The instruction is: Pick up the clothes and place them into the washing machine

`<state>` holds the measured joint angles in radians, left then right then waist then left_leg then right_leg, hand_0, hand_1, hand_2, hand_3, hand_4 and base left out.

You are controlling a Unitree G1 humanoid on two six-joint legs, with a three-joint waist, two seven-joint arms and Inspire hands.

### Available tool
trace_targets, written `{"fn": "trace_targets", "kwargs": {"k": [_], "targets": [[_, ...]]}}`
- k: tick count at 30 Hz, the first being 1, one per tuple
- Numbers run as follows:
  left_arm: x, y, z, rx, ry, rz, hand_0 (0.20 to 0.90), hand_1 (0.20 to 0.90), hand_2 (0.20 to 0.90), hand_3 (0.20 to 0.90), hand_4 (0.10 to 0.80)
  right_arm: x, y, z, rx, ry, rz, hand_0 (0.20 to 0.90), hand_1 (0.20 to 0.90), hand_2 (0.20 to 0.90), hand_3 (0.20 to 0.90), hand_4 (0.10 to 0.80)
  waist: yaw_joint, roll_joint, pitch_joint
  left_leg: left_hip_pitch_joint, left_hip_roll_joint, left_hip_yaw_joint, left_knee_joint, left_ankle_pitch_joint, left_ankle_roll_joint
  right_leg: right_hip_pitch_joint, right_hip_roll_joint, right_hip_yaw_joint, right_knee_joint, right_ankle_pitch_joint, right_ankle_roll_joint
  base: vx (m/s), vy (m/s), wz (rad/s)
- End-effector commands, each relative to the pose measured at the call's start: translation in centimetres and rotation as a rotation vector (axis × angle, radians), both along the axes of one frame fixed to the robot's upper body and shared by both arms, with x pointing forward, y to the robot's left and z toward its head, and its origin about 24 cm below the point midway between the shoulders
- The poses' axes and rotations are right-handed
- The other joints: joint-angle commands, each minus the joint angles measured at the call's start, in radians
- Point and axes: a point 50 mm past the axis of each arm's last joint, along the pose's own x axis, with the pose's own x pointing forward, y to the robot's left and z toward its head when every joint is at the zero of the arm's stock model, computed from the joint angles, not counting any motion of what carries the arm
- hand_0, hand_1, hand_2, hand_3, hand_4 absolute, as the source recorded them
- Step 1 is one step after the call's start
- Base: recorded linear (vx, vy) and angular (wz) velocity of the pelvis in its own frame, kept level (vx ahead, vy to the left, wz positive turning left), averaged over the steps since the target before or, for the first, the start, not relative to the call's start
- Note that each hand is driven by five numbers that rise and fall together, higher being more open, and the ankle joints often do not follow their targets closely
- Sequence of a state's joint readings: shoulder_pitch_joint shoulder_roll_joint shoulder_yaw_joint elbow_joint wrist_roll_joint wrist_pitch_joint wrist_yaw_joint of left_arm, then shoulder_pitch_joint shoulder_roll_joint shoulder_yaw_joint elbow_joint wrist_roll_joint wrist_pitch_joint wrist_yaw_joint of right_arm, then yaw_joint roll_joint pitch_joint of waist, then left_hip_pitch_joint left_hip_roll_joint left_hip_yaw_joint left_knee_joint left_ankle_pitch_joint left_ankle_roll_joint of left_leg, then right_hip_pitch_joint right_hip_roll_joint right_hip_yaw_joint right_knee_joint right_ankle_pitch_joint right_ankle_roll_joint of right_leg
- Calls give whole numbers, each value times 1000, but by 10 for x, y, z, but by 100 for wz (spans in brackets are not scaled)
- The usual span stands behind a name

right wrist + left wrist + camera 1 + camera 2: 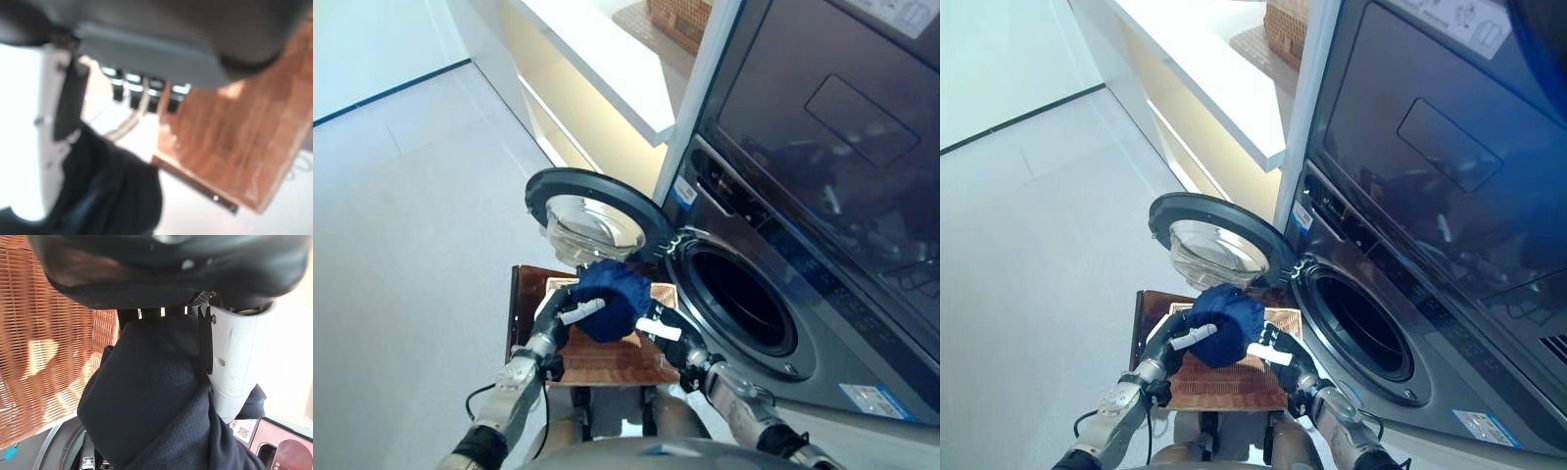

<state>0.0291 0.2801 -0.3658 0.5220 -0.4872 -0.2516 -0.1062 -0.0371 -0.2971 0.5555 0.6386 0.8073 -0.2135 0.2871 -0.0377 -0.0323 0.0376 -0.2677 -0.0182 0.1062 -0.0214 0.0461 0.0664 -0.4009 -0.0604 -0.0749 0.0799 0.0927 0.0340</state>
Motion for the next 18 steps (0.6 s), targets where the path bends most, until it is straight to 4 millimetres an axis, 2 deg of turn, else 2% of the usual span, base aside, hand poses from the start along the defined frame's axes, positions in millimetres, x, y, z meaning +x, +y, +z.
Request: {"fn": "trace_targets", "kwargs": {"k": [1,8,18], "targets": [[19,-11,27,-56,-194,-12,200,200,200,200,300,13,35,31,183,-154,66,900,900,900,900,800,18,-31,-30,-39,-30,-24,26,-41,-45,56,9,-15,-38,-46,20,0,0,0],[19,-12,28,-61,-198,-12,200,200,200,200,300,15,47,39,220,-178,104,900,900,900,900,800,22,-31,-31,-33,-32,-20,17,-41,-42,60,9,-15,-45,-45,21,0,0,0],[21,-9,30,-59,-212,0,200,200,200,200,300,13,49,40,245,-173,115,900,900,900,900,800,22,-34,-37,-46,-33,-21,24,-43,-40,46,9,-12,-39,-47,19,0,0,0]]}}
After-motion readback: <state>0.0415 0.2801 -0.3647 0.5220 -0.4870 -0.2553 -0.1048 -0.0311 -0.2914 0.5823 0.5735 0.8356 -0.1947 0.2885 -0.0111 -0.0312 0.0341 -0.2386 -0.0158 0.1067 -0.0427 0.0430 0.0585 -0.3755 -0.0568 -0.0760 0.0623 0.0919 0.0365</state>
